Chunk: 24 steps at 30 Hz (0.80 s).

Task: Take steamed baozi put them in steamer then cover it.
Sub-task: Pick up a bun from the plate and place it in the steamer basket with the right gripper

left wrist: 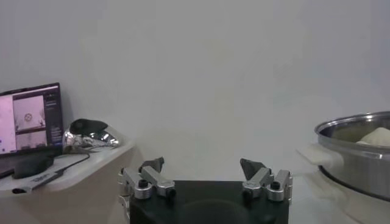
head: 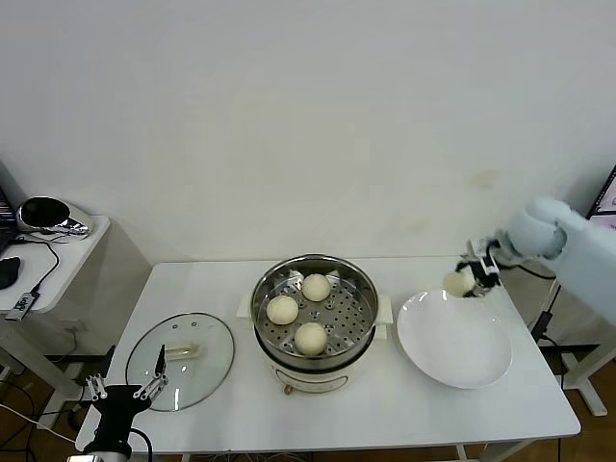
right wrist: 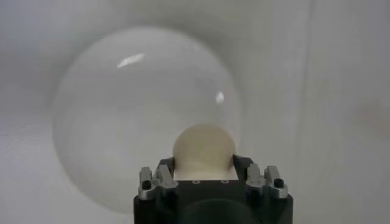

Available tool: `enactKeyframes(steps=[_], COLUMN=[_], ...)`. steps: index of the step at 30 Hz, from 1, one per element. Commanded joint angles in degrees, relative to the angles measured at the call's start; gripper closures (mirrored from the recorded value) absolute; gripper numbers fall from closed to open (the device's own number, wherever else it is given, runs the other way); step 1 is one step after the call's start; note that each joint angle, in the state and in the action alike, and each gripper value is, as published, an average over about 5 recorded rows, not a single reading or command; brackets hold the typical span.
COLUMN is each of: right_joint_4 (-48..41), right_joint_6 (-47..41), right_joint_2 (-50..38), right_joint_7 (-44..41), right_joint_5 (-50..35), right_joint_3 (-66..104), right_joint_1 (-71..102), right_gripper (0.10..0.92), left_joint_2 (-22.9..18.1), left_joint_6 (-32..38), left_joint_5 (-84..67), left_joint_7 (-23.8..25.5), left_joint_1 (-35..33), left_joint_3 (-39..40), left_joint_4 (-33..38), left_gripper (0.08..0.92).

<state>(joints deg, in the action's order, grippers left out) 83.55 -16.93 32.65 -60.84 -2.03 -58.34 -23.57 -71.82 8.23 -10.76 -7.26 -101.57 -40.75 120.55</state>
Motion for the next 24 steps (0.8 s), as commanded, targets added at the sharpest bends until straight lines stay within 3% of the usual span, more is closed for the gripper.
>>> enactKeyframes(steps=[1,5,12,24], right_joint_4=[14.62,15.14,10.92,1.81], right_joint_6=[-13.53,-18.28,-24.02,-24.70], right_joint_2=[6.52,12.63,19.82,24.07], right_joint_7=[6.44,9.87,14.63,14.19], right_joint_5=[-26.30,-32.36,-34.95,-26.84], right_joint_3=[-19.59,-21.83,-20.38,-18.42], right_joint_1=[-25.79,-25.85,-17.89,-7.49], right_gripper=[0.407,0.406,0.406,0.406], left_joint_2=[0.32,0.40,0.00,-1.11], left_joint_6=[-0.17,-0.24,-0.12,-0.17], left_joint_5=[-0.02,-0.02,-0.06,-0.11], left_joint_7=[0.03,0.03,0.01,0.02], left_joint_1=[0.89,1.27,1.56,1.75], left_joint_3=[0.24,0.30,0.17,0.15], left_joint_4=[-0.21,-0.31,-0.67,-0.18], left_gripper=[0.177,0.177,0.177,0.177])
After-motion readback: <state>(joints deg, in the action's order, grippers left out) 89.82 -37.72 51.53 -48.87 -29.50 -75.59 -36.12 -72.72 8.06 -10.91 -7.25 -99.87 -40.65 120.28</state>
